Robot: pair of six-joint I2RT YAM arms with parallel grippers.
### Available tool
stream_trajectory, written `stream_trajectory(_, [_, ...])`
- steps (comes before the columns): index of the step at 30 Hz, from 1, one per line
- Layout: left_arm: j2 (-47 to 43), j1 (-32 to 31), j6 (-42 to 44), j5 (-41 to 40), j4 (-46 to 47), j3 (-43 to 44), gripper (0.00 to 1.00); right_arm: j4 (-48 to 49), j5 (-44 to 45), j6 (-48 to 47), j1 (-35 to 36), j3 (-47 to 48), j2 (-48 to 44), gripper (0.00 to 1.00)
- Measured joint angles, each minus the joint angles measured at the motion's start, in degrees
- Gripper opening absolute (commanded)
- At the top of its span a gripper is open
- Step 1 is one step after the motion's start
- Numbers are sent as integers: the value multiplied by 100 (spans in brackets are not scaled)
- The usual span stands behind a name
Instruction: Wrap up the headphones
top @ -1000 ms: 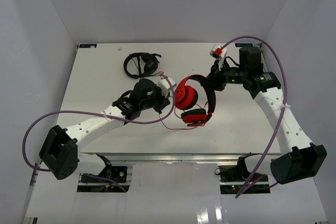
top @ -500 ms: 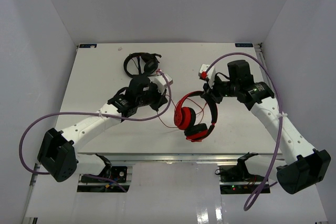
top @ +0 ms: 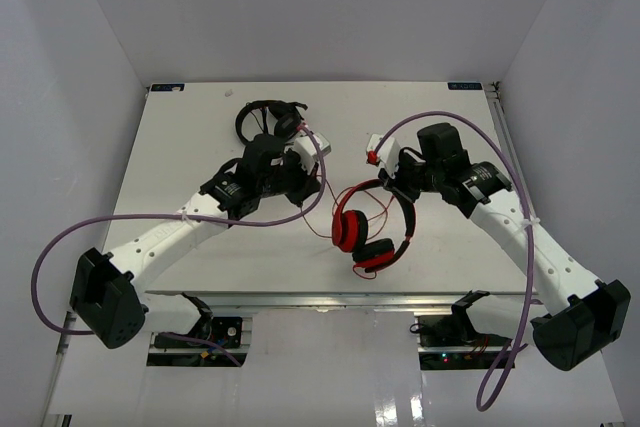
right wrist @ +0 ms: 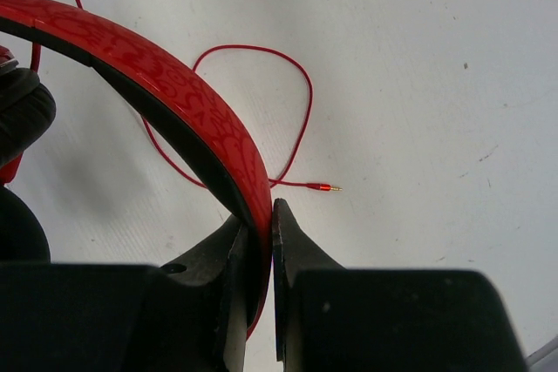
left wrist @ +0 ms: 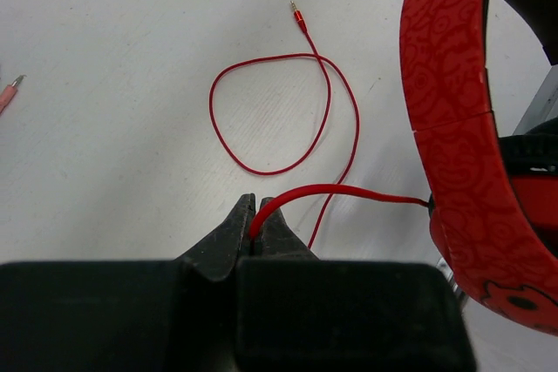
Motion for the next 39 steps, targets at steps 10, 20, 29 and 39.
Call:
stream_trajectory(10, [-496,0,173,-290,-450,397,0,127,562,-145,17,-178,-17,8])
stream_trajectory(20, [-725,0,351,-756,-713,606,0,149,734,-215,17,-264,-44,8])
stream_trajectory(29, [-1108,15,430,-324,-846,683,0,307,875,-197,19,-274,-42,8])
stream_trajectory(39, [-97,15,583,-285,-724,1844,0,302,653,-223,400,-274,97,8])
